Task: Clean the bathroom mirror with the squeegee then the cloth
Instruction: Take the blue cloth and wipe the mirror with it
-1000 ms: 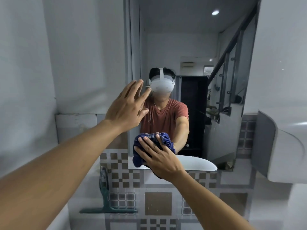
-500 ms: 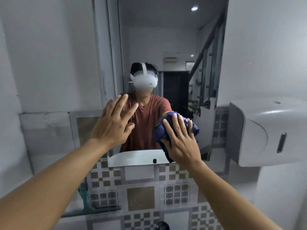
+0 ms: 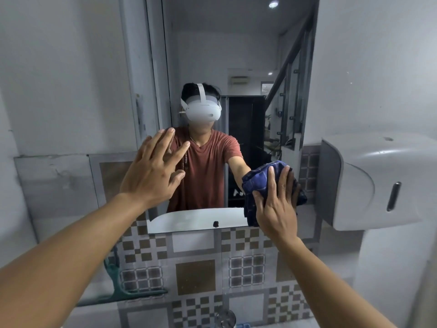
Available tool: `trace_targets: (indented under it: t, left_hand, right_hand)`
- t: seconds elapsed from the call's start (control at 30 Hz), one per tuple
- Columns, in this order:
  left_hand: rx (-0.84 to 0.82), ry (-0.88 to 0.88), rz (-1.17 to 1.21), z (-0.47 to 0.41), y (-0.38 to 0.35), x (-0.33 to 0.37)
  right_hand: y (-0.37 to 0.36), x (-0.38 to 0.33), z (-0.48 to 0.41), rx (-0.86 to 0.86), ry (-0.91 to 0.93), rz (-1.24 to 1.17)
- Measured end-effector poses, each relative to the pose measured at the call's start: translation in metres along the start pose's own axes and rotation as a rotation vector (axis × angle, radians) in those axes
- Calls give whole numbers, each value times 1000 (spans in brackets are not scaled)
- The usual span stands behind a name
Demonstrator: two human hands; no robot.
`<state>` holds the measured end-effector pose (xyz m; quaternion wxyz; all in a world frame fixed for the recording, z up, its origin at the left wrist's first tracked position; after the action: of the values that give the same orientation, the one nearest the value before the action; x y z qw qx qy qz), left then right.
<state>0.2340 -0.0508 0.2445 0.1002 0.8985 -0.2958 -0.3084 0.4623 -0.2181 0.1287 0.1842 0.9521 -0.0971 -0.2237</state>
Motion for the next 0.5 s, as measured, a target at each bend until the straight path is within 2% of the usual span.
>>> trace_targets:
  t: [0.23, 0.5]
  left_hand:
    - [14, -26, -13, 0, 1, 0]
    - [-10, -37, -5, -4, 2, -2]
  right_hand:
    - [-16, 10, 30, -26, -56, -18]
    - [-42, -10, 49, -122, 77, 91]
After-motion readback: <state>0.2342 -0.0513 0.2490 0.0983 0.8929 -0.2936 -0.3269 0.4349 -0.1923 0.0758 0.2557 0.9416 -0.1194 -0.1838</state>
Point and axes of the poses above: each hand's wrist, its own z-axis away from the middle knuckle, its own y-axis out of the back of the hand, x = y × z, the point moved 10 cm from there along -z, towards the middle knuckle, and after that the axes turned 13 degrees about -z, right-handed, at the moved point
